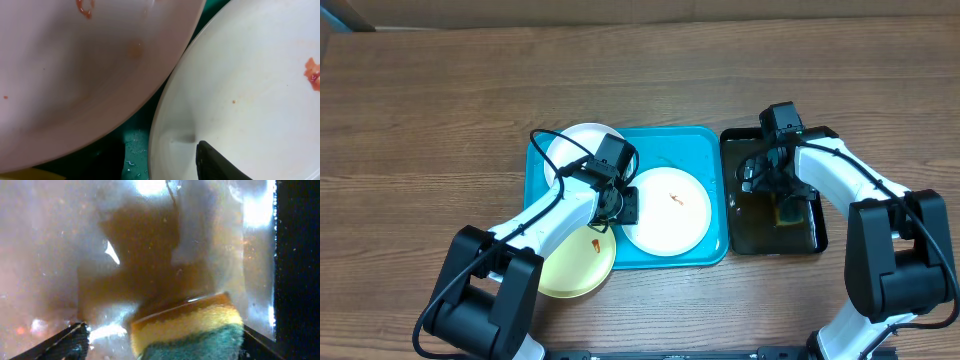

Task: Clean dirty plates on tray and stack at the side
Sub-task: 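Grasp the green-and-yellow sponge with the right gripper and lift it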

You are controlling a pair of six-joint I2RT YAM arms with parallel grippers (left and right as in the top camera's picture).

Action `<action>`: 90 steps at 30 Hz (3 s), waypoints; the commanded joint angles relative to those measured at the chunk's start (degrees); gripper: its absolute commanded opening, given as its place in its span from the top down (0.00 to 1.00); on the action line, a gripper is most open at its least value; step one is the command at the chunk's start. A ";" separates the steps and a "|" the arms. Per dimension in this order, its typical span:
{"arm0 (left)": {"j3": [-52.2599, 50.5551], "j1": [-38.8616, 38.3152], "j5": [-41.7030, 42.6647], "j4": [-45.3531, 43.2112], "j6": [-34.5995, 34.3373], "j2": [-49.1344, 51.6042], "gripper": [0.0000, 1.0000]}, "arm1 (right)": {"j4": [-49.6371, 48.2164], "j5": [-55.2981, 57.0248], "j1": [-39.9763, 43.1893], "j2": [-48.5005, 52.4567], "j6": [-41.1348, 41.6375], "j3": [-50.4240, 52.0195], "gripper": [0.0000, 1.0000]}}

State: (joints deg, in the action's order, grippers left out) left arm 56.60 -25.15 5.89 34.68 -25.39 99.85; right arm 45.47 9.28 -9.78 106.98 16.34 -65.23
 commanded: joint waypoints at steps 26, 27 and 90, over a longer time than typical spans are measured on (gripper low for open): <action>-0.42 -0.39 -0.35 -0.02 -0.52 0.52 0.53 | 17.64 3.69 0.22 0.20 0.00 -5.01 0.14; -0.42 -0.39 -0.35 -0.02 -0.52 0.55 0.53 | 17.29 3.69 0.22 0.20 0.00 -4.35 0.16; -0.42 -0.37 1.14 -0.22 -0.35 0.52 0.81 | 29.29 -8.79 0.02 -4.83 -0.66 -16.76 0.96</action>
State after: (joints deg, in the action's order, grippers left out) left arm 56.60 -25.15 6.42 34.63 -25.58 99.85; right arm 74.61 0.80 -9.76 104.20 15.42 -78.96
